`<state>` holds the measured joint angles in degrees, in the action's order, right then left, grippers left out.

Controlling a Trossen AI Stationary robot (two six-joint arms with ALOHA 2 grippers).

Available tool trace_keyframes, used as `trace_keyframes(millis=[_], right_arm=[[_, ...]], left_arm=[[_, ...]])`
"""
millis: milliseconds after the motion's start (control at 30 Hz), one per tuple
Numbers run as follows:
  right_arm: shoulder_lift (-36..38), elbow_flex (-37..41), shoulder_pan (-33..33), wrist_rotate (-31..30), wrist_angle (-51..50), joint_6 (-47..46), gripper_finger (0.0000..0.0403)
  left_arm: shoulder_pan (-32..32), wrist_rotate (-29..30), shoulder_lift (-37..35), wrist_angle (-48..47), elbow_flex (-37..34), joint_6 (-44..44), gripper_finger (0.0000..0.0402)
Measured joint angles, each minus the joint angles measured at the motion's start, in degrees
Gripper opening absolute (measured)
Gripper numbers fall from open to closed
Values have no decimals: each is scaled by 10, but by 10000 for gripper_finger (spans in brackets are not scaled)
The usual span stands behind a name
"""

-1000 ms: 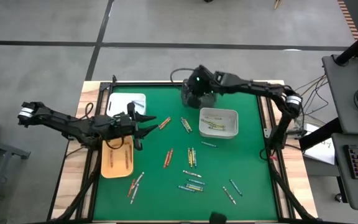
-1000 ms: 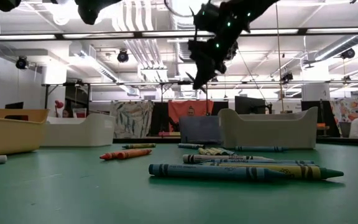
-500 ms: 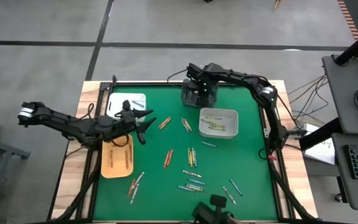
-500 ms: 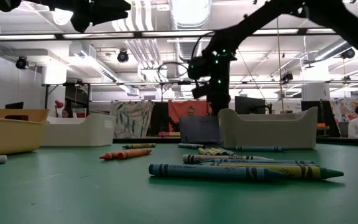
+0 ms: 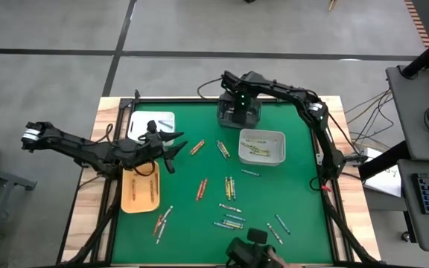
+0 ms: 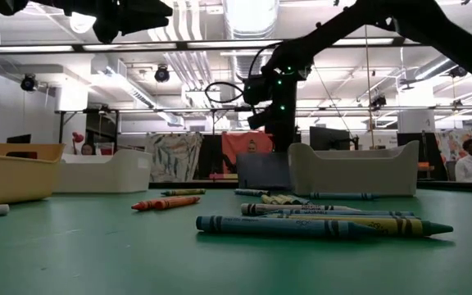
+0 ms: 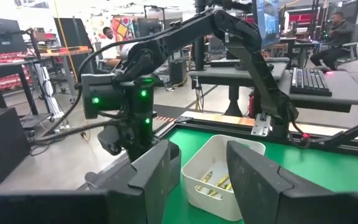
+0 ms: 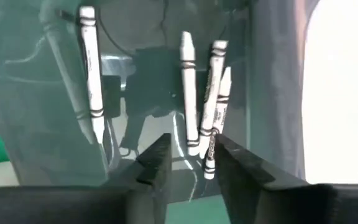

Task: Sort crayons
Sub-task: Put the orange crayon into the orange bin

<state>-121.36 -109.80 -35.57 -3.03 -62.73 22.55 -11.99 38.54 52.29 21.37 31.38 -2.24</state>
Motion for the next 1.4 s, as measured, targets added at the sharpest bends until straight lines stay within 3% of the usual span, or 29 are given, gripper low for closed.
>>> trace_keyframes(millis=[200,433,633,867,1033,1233,1400], right_arm=[[10,-28,0,1,12,-39,152],[96,11,12,21,81,-140,141],[223,165,41,79,230,-172,122],[366,400,116,80,447,-233,109],[427,538,181,71,622,-286,102],[422,661,265,11,909,-320,94],[405,678,301,-100,1012,-293,83]], left_arm=[[0,0,0,0,0,4,142],[0,-7,1,-18,0,88,142],[-1,-39,31,-23,0,136,142],[-1,-41,91,-20,0,150,142],[-1,-40,138,-4,0,151,142],[1,-40,190,29,0,151,142],[1,-36,212,33,6,151,142]])
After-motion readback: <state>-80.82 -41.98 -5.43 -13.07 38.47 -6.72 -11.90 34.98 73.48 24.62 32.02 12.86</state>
